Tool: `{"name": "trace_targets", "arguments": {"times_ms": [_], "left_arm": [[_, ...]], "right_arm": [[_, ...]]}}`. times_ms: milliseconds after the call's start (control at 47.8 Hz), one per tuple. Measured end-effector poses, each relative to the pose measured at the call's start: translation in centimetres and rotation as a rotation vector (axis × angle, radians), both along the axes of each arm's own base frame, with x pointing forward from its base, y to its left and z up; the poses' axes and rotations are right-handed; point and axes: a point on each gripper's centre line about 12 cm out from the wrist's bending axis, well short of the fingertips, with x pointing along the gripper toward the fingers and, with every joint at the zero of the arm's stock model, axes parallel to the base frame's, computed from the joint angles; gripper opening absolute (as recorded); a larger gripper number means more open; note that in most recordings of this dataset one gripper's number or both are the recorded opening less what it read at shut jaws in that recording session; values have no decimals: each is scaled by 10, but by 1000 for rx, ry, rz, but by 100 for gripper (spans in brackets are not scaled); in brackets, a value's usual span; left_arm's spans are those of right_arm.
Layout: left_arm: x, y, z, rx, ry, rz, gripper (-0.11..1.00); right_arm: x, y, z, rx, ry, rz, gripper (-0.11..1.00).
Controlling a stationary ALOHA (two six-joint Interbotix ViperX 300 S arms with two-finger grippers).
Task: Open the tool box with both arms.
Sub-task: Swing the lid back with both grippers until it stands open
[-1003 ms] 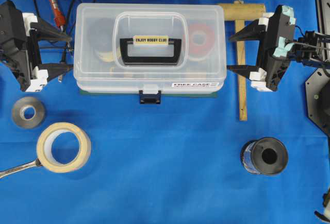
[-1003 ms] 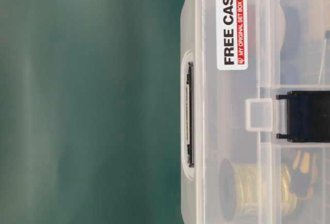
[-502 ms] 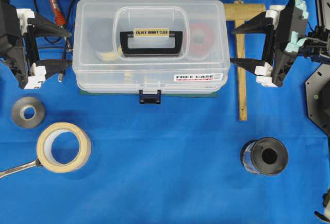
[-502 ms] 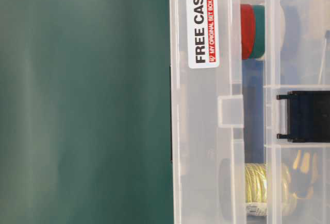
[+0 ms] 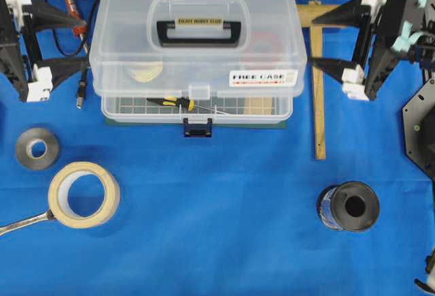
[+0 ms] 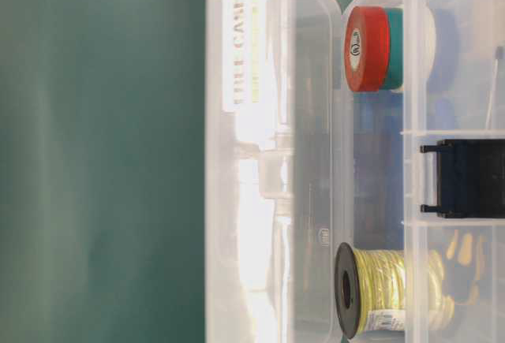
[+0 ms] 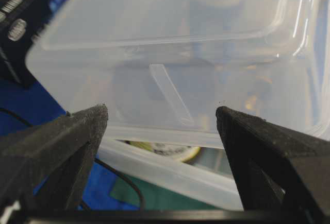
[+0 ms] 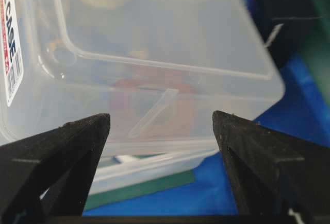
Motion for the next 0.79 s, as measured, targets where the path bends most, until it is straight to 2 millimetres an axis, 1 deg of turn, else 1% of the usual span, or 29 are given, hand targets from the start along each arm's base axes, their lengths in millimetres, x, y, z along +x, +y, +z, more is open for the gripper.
{"name": "trace_targets", "arguments": {"times_ms": [418,794], "left_arm": [[-5,28,17,42,-97,123,86],[-6,44,25,66,-140,184,86]], "right_arm": [[0,-24,17,-22,-57,-90,83],[0,-46,20,-24,-63,-167,83]]}}
